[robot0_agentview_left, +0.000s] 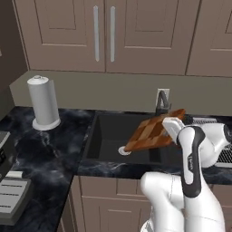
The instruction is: Move the cutting board and knife to the sink. Then move spray from the cabinet to the counter.
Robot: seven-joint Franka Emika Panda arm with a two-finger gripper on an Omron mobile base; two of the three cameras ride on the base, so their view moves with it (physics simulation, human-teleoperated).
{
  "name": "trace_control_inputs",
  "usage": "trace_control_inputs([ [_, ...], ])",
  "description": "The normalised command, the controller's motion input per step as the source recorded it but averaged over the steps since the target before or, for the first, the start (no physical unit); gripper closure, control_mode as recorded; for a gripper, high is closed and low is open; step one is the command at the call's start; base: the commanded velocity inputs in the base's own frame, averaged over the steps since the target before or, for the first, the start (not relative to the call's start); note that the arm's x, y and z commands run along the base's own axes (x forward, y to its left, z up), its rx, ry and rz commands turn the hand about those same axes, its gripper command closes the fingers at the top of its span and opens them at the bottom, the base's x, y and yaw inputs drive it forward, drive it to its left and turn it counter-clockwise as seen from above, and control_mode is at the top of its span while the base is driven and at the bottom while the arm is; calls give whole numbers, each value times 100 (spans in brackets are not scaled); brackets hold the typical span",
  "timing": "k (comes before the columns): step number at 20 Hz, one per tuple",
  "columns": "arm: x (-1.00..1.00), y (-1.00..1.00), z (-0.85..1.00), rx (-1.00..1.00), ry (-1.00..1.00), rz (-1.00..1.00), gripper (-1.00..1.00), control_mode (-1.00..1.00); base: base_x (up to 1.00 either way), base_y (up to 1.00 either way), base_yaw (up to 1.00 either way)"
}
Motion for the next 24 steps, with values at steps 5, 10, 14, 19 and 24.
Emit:
trace_control_inputs([
  [5, 33, 27, 0, -10, 0, 0, 100, -100, 0, 0, 0],
  [10, 31, 13, 0, -2, 0, 2, 100, -100, 0, 0, 0],
  [14, 35, 22, 0, -4, 9, 2, 100, -100, 0, 0, 0],
  [19, 23, 27, -8, -2, 7, -1, 100, -100, 0, 0, 0],
  [24, 18, 30, -14, -3, 7, -2, 100, -100, 0, 0, 0],
])
